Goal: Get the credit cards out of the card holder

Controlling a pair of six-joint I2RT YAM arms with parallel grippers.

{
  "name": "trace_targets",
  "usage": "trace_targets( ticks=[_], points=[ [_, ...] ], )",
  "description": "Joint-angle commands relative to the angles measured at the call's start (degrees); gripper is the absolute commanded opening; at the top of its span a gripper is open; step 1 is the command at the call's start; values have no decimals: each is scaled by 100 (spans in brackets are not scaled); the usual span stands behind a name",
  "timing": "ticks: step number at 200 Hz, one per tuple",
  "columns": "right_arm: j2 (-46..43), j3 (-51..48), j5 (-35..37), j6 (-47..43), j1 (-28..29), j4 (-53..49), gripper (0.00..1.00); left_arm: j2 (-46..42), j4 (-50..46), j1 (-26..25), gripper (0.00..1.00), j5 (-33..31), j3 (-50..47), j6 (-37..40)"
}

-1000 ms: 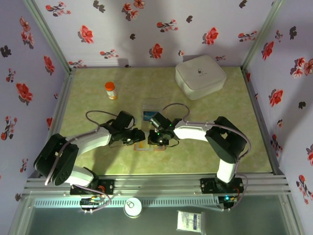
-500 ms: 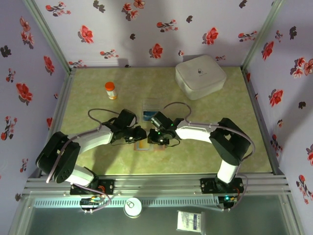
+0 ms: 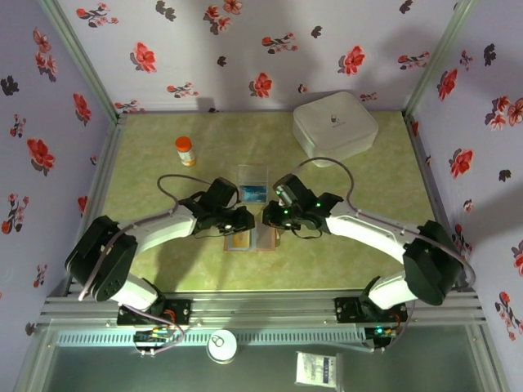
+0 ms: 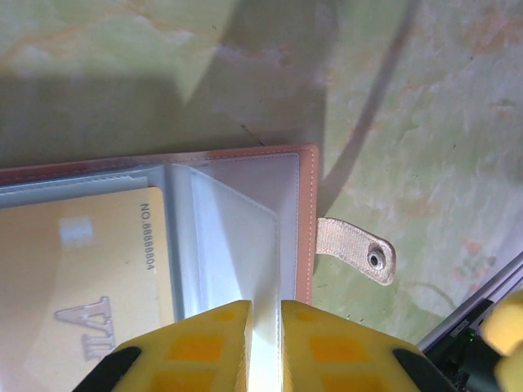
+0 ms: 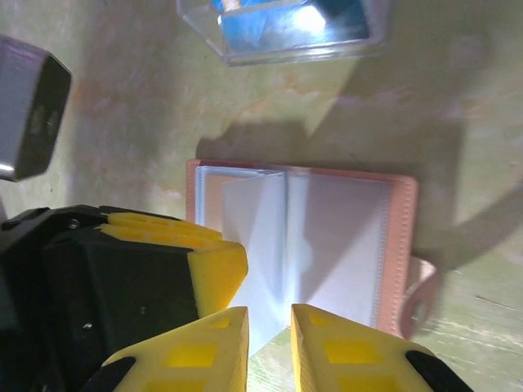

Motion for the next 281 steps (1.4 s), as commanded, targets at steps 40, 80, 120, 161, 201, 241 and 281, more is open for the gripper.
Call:
trace_targets(
  ticks=[40,80,120,161,201,241,281],
  points=[
    [-609,-427,199,-139,-283,-322,22,624,6,-336,25,-28,564,-105],
    [-612,-452,129,-155,-297,-322,23,822,62,-387,36,-28,724,-120],
    [-515,-433,49,-118,-295,-230,24,878,61,-386,43,-28,762,-63],
    [-481,-434,14,-76,-285,-228,24,1161,176,-387,48,27,819,-53],
    [-531,-467,27,-78,-284,-282,25,1480,247,-395,50,107,873,-93],
    [-489,-460,-11,-78,-284,-236,25,1420,175,-396,51,130,967,-31],
    [-352,-428,-117,-25,-251,-90,25,1034,-2,-334,51,20,973,78]
  ],
)
